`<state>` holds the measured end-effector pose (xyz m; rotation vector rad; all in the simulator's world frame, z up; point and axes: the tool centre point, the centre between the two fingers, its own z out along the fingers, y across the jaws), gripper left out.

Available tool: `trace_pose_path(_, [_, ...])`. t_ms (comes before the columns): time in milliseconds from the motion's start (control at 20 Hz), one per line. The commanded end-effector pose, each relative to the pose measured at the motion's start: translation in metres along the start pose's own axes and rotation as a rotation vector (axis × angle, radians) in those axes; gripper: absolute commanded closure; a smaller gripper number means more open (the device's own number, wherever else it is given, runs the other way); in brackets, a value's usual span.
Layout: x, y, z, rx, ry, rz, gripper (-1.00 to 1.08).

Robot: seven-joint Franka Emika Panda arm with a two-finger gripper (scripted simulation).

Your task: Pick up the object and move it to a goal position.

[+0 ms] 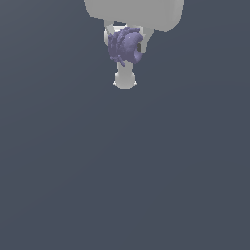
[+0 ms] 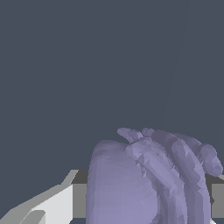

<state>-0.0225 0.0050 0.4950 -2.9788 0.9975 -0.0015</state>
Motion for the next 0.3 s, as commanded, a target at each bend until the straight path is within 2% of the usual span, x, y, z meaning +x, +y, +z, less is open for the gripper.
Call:
trace_pose_path(0, [-0.0003, -0.0002, -0.0065, -0.001, -0.001, 0.000, 1.08])
trace_pose_path(250, [-0.0004, -0.0004, -0.0110, -0.001, -0.001, 0.000, 1.08])
